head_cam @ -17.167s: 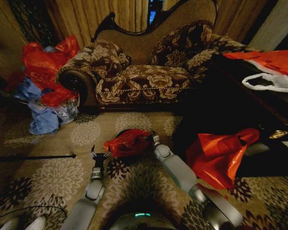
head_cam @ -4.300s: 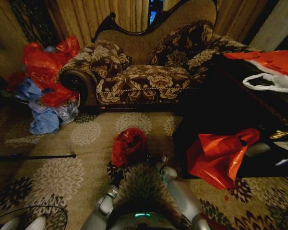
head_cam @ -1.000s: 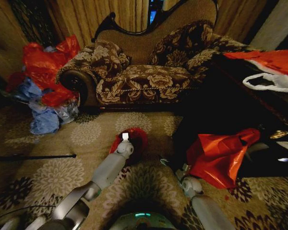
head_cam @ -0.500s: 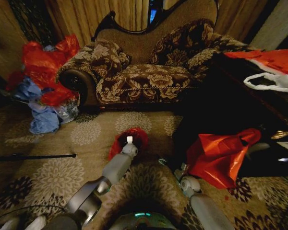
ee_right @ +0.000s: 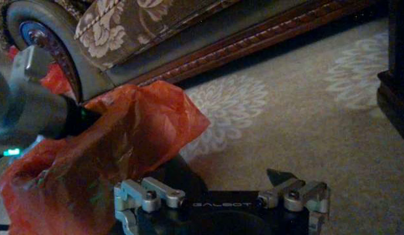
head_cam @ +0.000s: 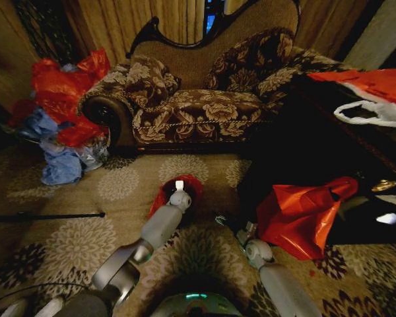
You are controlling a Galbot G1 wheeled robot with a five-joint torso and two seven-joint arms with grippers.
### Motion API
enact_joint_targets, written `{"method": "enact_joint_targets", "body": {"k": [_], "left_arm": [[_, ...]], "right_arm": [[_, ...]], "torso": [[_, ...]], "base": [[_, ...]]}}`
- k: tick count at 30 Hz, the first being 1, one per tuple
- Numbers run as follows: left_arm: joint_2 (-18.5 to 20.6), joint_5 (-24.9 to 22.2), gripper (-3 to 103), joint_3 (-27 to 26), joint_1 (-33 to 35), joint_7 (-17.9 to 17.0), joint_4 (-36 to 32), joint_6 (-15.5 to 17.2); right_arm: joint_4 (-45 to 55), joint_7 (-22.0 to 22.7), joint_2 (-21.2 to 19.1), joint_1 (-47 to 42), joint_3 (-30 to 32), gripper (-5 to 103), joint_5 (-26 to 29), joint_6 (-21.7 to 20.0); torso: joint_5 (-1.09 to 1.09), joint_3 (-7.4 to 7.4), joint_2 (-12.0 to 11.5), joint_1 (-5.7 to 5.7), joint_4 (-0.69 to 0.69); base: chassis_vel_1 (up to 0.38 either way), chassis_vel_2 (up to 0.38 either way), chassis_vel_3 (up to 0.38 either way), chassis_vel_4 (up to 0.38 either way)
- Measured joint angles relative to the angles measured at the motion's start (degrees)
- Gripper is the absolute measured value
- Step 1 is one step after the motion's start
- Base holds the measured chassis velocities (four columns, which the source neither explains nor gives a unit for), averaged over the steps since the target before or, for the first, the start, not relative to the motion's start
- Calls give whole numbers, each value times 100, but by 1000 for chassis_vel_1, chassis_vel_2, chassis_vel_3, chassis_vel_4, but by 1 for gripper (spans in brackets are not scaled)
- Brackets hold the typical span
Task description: Place a garbage bag over the trash bin.
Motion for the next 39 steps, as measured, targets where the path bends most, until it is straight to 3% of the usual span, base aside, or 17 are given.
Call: {"method": "enact_joint_targets", "body": {"k": [2, 6, 9, 17, 20, 24, 39], "left_arm": [[144, -448, 0, 181, -171, -34, 78, 321], [345, -914, 0, 433, -338, -162, 254, 574], [303, -1154, 0, 559, -512, -234, 496, 666], [-239, -1328, 0, 485, -963, -231, 1577, 748], [-259, -1318, 0, 374, -973, -272, 1742, 753], [-197, -1296, 0, 258, -939, -349, 1847, 766], [-233, -1259, 0, 293, -399, -492, 1666, 779]], "right_arm": [[9, -18, -10, 21, -42, 100, 36, 0], [-23, -102, 2, 86, -131, 100, 72, 3], [-57, -174, 22, 86, -121, 100, 80, 16], [-151, -254, 7, 110, -120, 100, 118, 27], [-189, -281, -6, 168, -179, 100, 154, 27], [-226, -309, -33, 206, -209, 100, 198, 24], [-215, -338, -121, 211, -162, 100, 248, 23]], "torso": [[-1, 0, 0, 0, -1], [0, 0, 0, 0, 6], [1, 0, 0, 0, 3], [0, 0, 0, 0, -2], [0, 0, 0, 0, -1], [0, 0, 0, 0, 5], [1, -1, 1, -1, 0]], "base": [[0, 0, 0, 0], [0, 0, 0, 0], [0, 0, 0, 0], [0, 0, 0, 0], [0, 0, 0, 0], [0, 0, 0, 0], [0, 0, 0, 0]]}}
